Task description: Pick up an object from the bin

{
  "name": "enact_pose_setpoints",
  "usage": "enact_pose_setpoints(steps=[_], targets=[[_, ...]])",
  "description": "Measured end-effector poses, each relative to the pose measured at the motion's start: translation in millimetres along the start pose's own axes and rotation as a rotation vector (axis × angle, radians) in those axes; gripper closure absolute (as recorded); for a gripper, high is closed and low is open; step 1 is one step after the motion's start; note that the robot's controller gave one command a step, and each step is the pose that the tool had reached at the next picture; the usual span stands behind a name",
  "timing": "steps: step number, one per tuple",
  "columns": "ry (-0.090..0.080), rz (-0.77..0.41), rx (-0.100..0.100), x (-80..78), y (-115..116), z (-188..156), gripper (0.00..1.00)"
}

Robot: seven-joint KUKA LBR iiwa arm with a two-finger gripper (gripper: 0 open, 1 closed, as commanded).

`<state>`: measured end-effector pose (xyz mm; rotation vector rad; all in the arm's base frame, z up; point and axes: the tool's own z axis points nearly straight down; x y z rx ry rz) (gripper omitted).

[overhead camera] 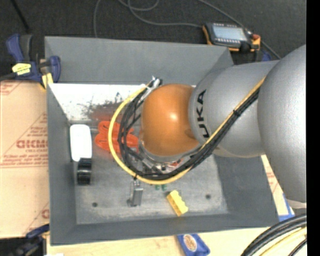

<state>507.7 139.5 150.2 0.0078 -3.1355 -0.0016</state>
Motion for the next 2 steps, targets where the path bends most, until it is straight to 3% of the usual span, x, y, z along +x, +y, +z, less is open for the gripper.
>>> enact_pose_setpoints(steps=[1, 2], targets=[[-0.008, 0.004, -0.001, -1.9, -0.7, -4.3, 0.0], [-0.019, -0.157, 0.001, -56.5, 12.9, 37.9, 0.0]])
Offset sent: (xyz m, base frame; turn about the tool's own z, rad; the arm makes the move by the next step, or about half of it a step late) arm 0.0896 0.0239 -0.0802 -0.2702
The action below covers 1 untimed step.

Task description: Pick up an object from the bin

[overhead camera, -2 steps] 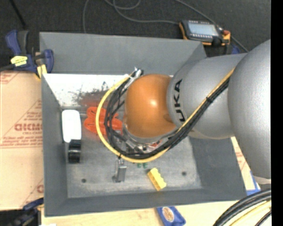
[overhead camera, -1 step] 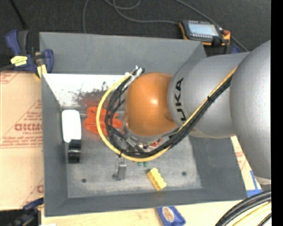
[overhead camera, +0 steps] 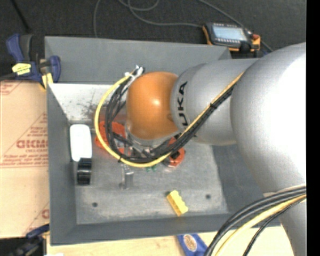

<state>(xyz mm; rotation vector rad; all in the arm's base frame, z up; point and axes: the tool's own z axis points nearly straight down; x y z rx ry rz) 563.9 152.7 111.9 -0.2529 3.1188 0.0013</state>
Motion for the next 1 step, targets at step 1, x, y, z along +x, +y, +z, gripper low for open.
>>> enact_pose_setpoints(steps=[1], targets=[[0.013, 0.004, -0.002, -18.3, -22.5, -4.6, 0.0]])
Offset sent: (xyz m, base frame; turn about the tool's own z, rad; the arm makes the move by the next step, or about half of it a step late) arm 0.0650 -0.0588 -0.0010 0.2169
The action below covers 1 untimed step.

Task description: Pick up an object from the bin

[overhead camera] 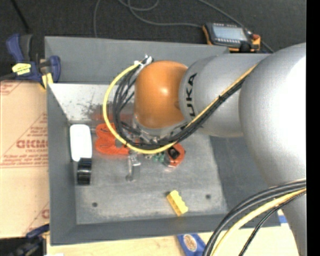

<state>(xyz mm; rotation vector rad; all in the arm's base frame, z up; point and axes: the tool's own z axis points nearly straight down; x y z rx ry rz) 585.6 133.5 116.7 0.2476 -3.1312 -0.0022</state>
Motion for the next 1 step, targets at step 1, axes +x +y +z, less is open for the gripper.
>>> enact_pose_setpoints(steps=[1], targets=[[-0.006, 0.208, 0.0, -35.4, -41.9, 2.2, 0.0]])
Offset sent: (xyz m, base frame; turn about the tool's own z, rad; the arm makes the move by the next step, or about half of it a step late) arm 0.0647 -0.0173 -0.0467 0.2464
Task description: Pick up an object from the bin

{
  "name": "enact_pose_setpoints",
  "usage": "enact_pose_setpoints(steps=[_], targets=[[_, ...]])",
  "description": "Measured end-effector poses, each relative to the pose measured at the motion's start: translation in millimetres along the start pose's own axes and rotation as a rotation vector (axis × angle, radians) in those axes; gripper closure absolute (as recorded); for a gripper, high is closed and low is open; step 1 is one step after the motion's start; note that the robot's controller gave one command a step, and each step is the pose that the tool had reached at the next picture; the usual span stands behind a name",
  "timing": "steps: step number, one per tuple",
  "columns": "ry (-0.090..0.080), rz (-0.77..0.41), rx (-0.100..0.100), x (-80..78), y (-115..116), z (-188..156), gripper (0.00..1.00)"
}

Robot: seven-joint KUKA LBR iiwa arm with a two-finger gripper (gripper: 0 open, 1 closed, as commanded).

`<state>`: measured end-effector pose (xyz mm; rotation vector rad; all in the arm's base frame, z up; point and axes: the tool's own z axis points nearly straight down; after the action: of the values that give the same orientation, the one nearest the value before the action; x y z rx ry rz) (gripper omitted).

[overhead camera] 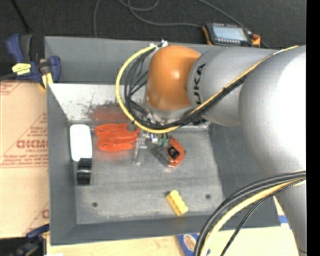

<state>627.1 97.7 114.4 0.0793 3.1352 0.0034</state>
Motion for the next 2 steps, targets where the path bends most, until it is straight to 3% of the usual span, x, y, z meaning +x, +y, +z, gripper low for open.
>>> enact_pose_setpoints(steps=[1, 2], targets=[[-0.002, 0.036, 0.0, -22.9, 16.8, 40.1, 0.0], [-0.007, 0.078, -0.003, -7.4, 38.4, 39.5, 1.0]])
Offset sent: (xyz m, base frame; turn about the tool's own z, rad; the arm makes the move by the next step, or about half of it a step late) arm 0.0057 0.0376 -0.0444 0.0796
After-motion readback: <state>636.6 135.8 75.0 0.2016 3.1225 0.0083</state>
